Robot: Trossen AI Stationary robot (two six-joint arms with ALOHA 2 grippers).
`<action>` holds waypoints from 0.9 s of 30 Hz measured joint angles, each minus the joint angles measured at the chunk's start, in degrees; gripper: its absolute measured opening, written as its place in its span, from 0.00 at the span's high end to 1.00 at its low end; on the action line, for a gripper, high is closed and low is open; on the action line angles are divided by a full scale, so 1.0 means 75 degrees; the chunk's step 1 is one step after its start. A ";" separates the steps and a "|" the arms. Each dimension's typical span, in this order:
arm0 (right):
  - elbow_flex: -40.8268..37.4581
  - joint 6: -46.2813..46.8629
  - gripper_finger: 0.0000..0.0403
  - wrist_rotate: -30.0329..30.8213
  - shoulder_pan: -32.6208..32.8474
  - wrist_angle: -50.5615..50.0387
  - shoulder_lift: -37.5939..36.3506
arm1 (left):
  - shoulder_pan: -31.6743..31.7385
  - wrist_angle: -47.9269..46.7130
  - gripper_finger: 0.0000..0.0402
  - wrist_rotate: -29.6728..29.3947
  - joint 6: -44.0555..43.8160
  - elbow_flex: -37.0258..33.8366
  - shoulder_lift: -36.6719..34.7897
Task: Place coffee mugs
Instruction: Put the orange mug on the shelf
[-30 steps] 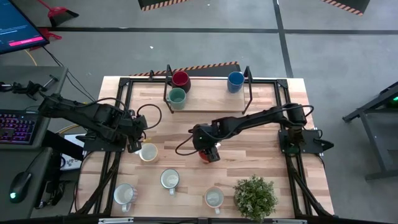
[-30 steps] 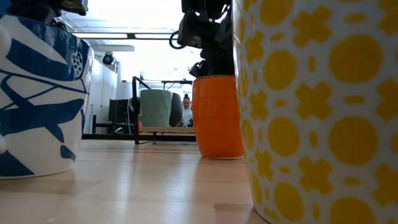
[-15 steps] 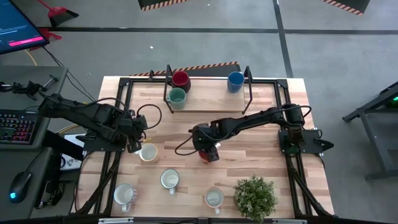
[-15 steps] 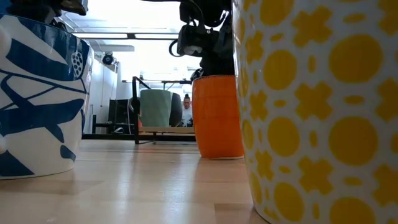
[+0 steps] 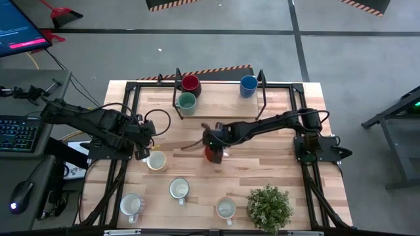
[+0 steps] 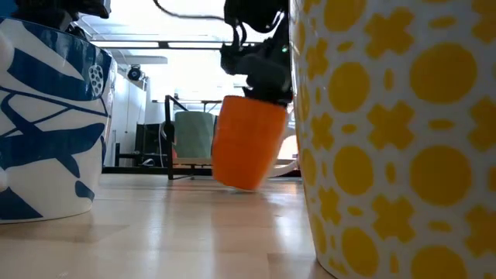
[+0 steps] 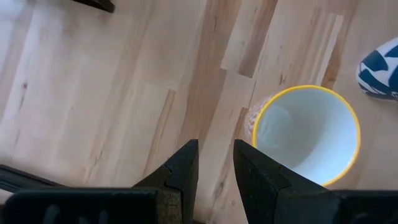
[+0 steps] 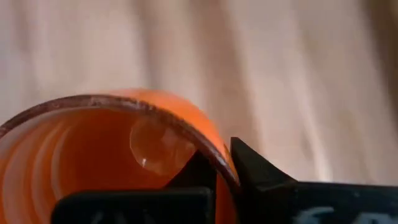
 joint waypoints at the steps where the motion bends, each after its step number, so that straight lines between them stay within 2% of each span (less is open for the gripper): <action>1: 0.0040 0.0419 1.00 0.0257 -0.0051 -0.0126 -0.0022 | -0.0002 0.0000 0.78 -0.0048 0.0000 0.0000 0.0000; 4: 0.0341 0.1390 1.00 0.1427 -0.0180 -0.0312 -0.0076 | -0.0002 0.0015 0.78 -0.0222 -0.0003 0.0000 0.0000; 7: 0.0868 0.1701 1.00 0.2464 -0.0353 -0.1030 -0.0111 | -0.0001 0.0017 0.78 -0.0277 -0.0003 -0.0002 0.0000; 15: 0.2694 0.1312 1.00 0.2868 -0.0990 -0.3094 -0.0111 | -0.0002 0.0020 0.78 -0.0275 -0.0029 -0.0003 0.0000; 21: 0.3978 0.1218 1.00 0.2790 -0.2089 -0.4750 -0.0126 | -0.0002 0.0019 0.78 -0.0277 -0.0029 -0.0003 0.0000; 24: 0.4343 0.1080 1.00 0.2142 -0.2810 -0.5394 -0.0123 | 0.0001 0.0020 0.78 -0.0275 -0.0029 -0.0003 0.0000; 27: 0.4398 0.1159 1.00 0.1070 -0.3462 -0.5885 -0.0128 | -0.0001 0.0017 0.78 -0.0275 -0.0127 -0.0003 0.0000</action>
